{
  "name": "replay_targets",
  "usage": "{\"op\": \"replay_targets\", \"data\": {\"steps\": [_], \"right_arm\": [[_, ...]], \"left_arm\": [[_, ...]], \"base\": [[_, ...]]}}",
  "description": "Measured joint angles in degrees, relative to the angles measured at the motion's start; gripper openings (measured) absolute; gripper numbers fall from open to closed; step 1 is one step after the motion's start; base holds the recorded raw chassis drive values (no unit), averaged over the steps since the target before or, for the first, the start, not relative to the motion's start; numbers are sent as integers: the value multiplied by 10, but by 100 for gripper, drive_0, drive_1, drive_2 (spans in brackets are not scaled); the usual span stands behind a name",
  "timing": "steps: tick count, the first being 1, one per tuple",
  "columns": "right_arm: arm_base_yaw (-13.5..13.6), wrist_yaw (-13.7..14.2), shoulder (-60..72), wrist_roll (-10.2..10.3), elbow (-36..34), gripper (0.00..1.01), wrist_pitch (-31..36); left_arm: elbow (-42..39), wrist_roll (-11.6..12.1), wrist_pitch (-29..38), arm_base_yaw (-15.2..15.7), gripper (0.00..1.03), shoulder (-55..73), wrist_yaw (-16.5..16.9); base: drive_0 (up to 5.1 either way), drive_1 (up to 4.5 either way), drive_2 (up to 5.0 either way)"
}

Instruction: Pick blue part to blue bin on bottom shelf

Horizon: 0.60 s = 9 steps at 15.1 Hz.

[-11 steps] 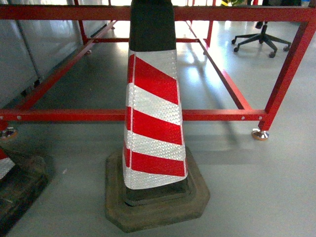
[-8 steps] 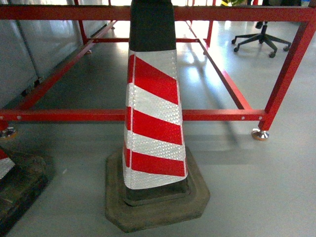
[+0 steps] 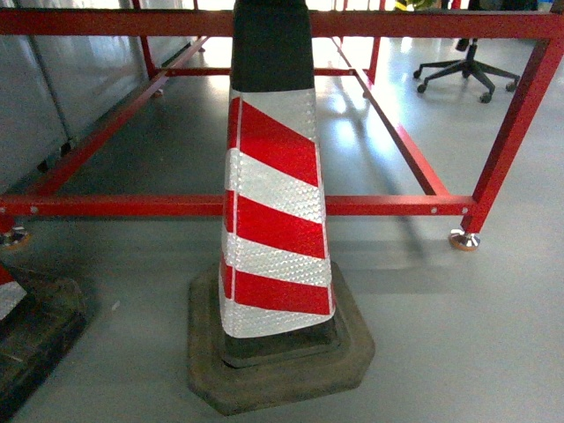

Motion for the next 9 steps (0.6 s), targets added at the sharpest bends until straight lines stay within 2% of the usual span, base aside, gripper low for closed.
{"op": "replay_targets", "data": {"steps": [9], "right_arm": [[0,0,0,0,0,98,-1]], "left_arm": [[0,0,-2,0,98,0,0]], "base": [[0,0,0]]}}
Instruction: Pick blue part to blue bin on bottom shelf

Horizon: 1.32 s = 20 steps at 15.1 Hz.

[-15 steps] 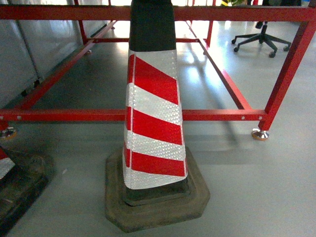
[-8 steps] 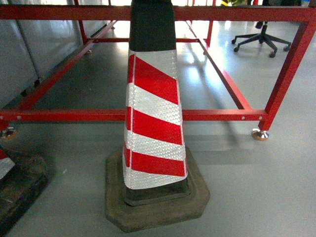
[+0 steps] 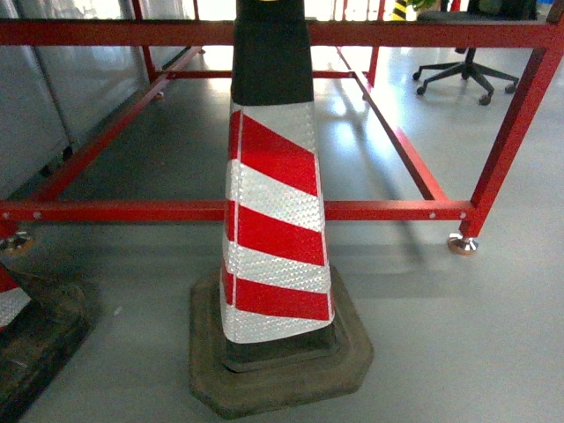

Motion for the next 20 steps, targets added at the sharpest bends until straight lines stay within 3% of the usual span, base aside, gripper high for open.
{"op": "replay_targets", "data": {"steps": [20], "right_arm": [[0,-1,0,-1,0,98,1]], "left_arm": [[0,-2,2,0,98,0,0]], "base": [[0,0,0]]}}
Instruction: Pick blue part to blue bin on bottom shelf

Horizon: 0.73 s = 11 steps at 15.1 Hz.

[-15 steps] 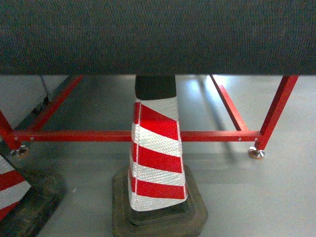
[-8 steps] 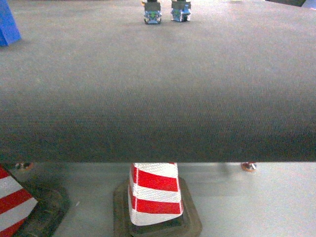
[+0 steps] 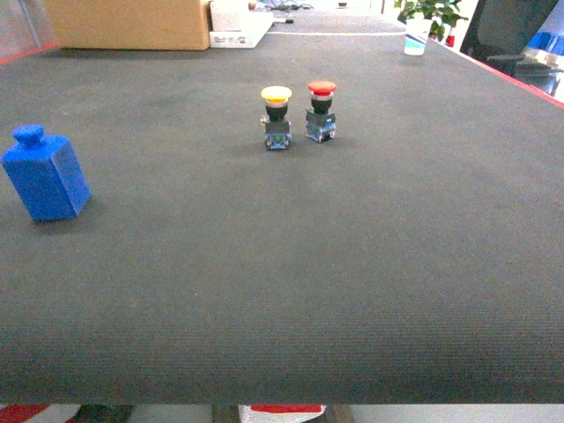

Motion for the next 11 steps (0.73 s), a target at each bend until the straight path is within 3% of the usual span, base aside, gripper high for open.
{"op": "replay_targets", "data": {"steps": [11], "right_arm": [[0,1,0,1,0,98,0]], "left_arm": [[0,1,0,0,98,0,0]], "base": [[0,0,0]]}}
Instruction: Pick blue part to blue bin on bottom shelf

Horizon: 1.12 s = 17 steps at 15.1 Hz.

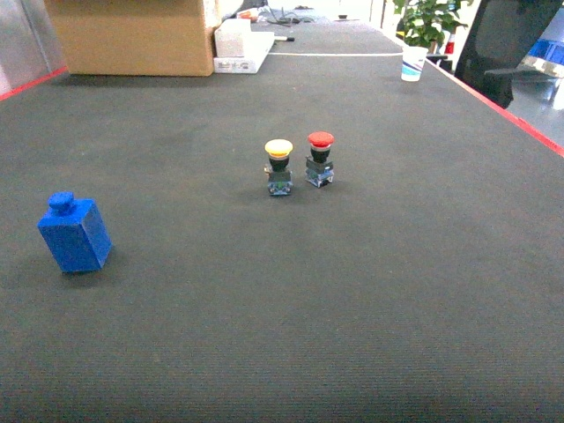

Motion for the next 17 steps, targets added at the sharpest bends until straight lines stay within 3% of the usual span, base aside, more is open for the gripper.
{"op": "replay_targets", "data": {"steps": [5,6,7,8,10,13,15,17], "right_arm": [[0,0,0,0,0,98,0],[0,1,0,0,0,98,0],[0,0,0,0,0,98,0],[0,0,0,0,0,98,0],[0,0,0,0,0,98,0],[0,0,0,0,0,98,0],[0,0,0,0,0,98,0],[0,0,0,0,0,98,0]], "left_arm": [[0,0,0,0,98,0,0],[18,-30,-56,-46,98,37,-102],[27,-42,-59,-78,98,80,-175],[28,-63,-57,-72,98,122,-226],[51,-75,24,-46,98,214,-210],[131,-54,172,4,98,403,-108],[199,-40,189,19,98,521,-67],[270,-15,186,10,98,648,-48]], "base": [[0,0,0],[0,0,0],[0,0,0],[0,0,0],[0,0,0],[0,0,0],[0,0,0],[0,0,0]]}}
